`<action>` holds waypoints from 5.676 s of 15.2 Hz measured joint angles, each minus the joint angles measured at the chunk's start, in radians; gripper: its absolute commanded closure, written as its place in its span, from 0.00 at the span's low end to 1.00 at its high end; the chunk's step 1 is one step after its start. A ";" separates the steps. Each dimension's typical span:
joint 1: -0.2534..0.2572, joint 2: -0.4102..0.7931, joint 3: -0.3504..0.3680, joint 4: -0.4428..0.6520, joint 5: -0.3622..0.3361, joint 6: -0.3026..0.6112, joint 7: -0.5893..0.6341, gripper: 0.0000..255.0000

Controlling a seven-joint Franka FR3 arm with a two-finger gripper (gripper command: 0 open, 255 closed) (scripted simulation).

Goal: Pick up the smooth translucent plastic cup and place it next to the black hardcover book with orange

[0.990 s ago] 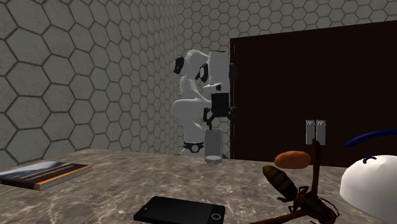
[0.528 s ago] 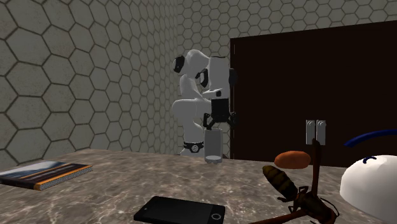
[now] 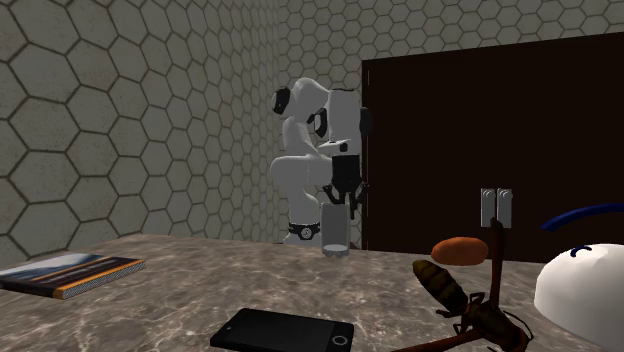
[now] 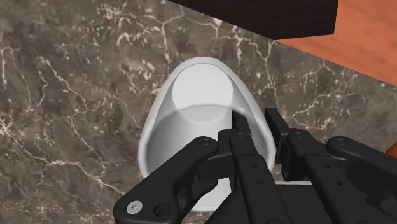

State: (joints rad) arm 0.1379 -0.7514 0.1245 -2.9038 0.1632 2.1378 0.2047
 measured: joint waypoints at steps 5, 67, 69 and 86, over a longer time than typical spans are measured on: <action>0.000 0.000 0.000 0.001 0.000 0.000 0.000 1.00; -0.165 -0.132 -0.470 0.524 -0.387 -0.646 -0.399 1.00; -0.172 -0.115 -0.512 0.549 -0.416 -0.647 -0.442 1.00; -0.109 0.197 -0.983 0.907 -0.550 -0.580 -0.871 1.00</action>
State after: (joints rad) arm 0.0284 -0.5541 -0.8581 -1.9970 -0.3871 1.5575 -0.6664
